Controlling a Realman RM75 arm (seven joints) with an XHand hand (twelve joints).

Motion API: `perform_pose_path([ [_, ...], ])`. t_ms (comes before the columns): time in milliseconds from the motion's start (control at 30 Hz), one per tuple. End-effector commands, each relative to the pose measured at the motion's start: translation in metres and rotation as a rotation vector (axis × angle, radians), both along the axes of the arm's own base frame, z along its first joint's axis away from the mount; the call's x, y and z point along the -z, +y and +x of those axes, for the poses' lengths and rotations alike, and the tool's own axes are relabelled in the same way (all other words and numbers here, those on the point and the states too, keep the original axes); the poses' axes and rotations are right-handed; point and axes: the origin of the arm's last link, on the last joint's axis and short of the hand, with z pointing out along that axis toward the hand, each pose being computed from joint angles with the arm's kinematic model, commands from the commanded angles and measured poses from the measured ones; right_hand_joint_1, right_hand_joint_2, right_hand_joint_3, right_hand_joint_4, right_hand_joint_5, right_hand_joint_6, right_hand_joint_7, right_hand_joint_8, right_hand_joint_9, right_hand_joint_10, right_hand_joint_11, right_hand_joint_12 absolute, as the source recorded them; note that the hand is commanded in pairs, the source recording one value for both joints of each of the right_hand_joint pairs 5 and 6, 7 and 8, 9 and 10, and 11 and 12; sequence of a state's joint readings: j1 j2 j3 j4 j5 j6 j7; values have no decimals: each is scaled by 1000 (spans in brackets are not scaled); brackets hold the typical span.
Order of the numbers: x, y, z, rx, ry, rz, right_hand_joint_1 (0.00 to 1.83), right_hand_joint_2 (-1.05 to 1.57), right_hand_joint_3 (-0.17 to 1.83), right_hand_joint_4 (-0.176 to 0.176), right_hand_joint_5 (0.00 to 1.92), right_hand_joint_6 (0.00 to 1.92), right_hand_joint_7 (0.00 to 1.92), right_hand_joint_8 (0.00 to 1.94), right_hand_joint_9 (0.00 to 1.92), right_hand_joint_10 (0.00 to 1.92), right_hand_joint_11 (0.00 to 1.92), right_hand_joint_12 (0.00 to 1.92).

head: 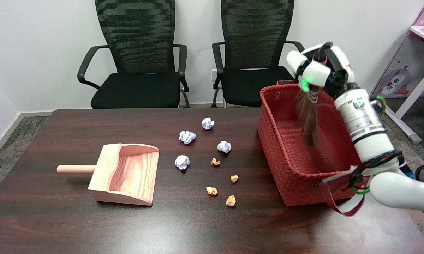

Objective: Pick up the broom by its handle.

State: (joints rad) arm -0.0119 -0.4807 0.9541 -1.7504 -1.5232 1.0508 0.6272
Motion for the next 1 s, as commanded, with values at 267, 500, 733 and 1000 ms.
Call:
perform_pose_path([
  [267, 24, -16, 103, -117, 45, -5, 1069, 1571, 752, 66, 1920, 1920, 1920, 1920, 1920, 1920, 1920, 1920],
  [500, 44, -26, 111, -133, -24, 125, 1067, 1571, 884, 69, 1920, 1920, 1920, 1920, 1920, 1920, 1920, 1920],
  [733, 65, -36, 130, -165, -61, 249, 1065, 1571, 947, 69, 1920, 1920, 1920, 1920, 1920, 1920, 1920, 1920],
  [1000, 95, -59, 150, -122, -123, 392, 1048, 1571, 973, 176, 1920, 1920, 1920, 1920, 1920, 1920, 1920, 1920],
])
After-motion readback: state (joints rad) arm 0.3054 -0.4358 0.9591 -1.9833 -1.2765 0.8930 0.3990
